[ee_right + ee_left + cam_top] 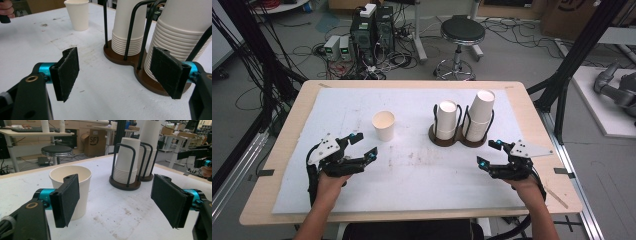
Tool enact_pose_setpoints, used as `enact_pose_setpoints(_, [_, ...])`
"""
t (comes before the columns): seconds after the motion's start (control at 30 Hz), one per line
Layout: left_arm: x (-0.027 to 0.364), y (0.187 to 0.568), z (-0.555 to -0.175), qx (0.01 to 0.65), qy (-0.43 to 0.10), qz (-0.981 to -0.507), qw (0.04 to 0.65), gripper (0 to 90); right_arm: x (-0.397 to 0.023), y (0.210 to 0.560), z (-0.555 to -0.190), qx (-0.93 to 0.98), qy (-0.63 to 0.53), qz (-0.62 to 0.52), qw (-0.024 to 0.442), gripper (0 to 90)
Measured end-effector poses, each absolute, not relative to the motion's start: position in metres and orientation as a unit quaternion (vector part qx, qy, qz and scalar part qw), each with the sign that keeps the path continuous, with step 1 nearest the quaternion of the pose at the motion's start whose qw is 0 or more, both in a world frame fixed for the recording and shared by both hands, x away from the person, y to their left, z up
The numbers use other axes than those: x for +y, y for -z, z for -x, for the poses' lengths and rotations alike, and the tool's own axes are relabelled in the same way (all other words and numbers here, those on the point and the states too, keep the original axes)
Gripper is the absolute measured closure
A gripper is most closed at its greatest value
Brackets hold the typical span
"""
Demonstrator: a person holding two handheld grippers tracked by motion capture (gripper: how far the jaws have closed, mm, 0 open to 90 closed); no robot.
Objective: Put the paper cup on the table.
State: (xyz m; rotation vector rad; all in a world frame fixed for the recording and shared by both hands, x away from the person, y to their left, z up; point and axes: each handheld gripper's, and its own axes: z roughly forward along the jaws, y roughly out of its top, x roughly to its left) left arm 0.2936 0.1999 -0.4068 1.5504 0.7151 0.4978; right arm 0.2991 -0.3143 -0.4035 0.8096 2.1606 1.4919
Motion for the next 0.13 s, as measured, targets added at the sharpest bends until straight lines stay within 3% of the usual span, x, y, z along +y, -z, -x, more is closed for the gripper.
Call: enact_pose_setpoints(0.13, [0.2020, 0.4073, -0.2953, 0.315, -0.218, -0.677, 0.629, 23.2, -0.3163, 0.4037, -0.3004, 0.769, -0.534, -0.292, 0.195, 24.0])
